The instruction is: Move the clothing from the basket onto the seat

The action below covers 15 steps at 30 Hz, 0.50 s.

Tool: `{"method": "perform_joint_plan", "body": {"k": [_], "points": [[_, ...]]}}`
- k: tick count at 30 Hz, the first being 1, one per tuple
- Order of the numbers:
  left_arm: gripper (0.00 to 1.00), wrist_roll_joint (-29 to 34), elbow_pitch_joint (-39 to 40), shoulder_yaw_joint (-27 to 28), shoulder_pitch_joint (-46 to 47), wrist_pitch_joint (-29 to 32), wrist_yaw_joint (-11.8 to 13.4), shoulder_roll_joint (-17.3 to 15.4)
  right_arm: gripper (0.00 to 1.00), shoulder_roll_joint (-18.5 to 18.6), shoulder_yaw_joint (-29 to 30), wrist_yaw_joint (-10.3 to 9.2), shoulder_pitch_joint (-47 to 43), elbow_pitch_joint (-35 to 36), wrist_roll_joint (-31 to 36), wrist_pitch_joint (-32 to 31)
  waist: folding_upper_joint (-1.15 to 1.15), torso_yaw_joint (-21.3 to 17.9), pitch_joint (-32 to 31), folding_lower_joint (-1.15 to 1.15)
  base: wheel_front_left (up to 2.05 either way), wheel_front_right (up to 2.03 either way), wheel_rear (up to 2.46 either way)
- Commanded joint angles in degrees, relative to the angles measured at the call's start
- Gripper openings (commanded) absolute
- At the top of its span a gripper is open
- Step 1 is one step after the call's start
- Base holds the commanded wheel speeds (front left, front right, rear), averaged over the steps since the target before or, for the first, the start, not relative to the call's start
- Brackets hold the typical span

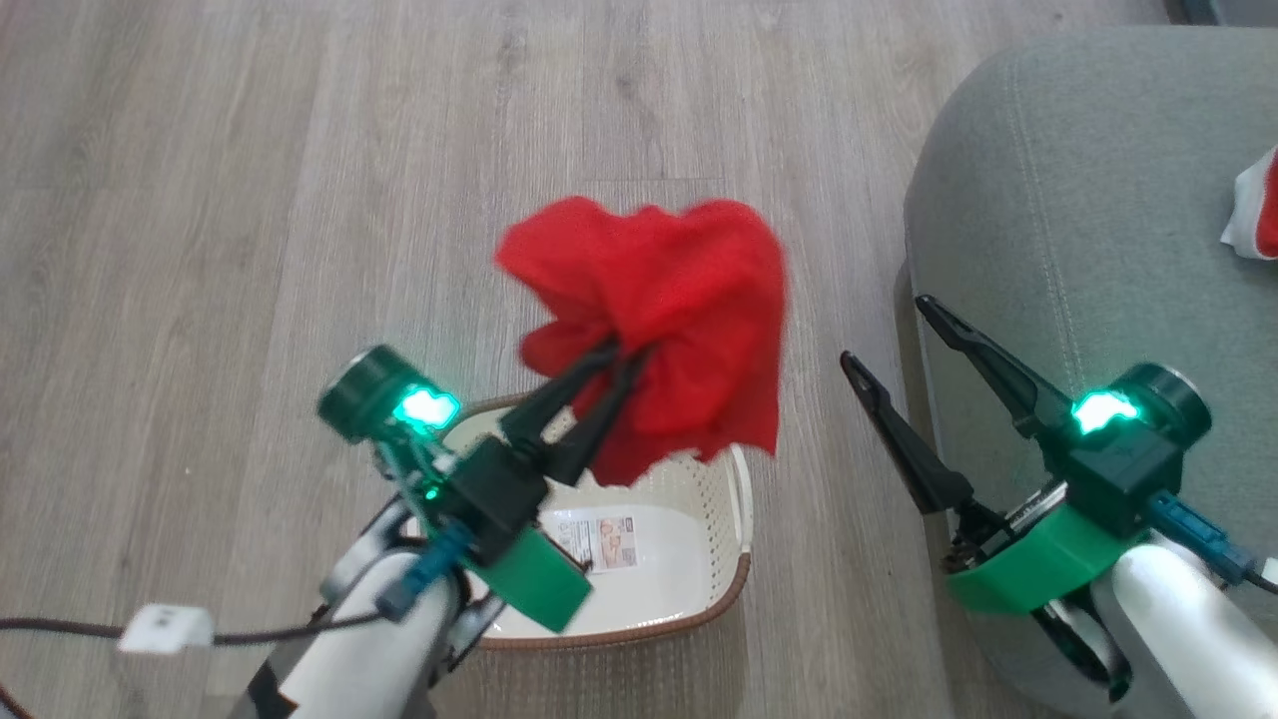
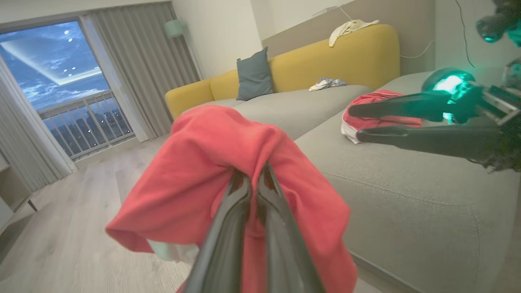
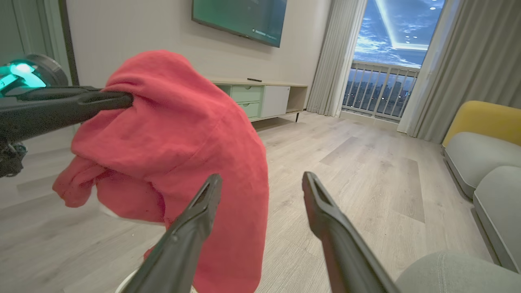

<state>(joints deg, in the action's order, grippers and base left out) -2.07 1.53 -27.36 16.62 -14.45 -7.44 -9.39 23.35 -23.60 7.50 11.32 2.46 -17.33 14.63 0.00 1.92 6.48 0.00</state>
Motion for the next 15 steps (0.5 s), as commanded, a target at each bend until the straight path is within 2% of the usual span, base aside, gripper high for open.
{"method": "perform_joint_plan", "body": {"k": [1,9,15], "points": [[0.00,0.75,3.04,0.11,3.60,-0.55,-0.01,-1.79,1.00,1.95,-1.35,-0.01,2.17,2.26,0.36,0.37,0.00,0.12,0.22,0.00,0.00,0.00,0.00],[0.00,5.16,4.89,-10.44,7.39,-0.55,-0.03,-7.15,1.00,7.53,-9.02,-0.01,5.38,2.94,2.86,0.37,0.00,0.63,0.25,0.00,0.00,0.00,0.00],[0.00,6.27,4.97,-15.53,9.39,-0.55,0.70,-8.92,1.00,11.56,-17.67,-0.01,8.31,1.40,3.13,0.37,0.00,0.80,-0.04,0.00,0.00,0.00,0.00]]}}
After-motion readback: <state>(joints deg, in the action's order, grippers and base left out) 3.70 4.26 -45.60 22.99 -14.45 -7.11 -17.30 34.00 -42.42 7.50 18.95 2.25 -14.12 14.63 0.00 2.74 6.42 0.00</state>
